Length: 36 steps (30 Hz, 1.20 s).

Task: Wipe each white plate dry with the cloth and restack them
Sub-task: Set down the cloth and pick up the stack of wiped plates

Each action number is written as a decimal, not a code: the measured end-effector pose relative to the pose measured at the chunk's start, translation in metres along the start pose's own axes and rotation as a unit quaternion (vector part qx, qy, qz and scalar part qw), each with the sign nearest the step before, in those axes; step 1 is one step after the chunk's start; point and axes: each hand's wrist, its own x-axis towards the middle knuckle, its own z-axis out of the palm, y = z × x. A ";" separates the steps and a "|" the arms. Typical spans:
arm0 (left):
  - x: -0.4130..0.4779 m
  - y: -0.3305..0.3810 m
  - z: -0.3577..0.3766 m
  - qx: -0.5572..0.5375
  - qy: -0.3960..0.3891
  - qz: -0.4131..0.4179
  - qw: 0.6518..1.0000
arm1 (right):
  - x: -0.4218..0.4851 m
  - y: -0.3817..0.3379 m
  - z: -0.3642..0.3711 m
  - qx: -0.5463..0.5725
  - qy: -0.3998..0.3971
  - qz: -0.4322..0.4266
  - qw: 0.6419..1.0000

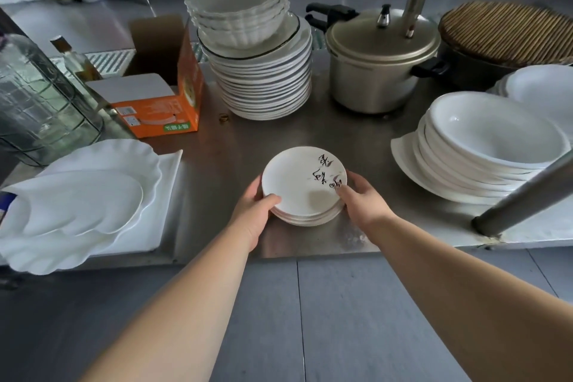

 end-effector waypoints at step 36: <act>-0.516 0.563 -0.035 0.262 -0.113 0.131 0.949 | -0.514 -0.521 -0.232 -0.126 0.045 -0.086 0.987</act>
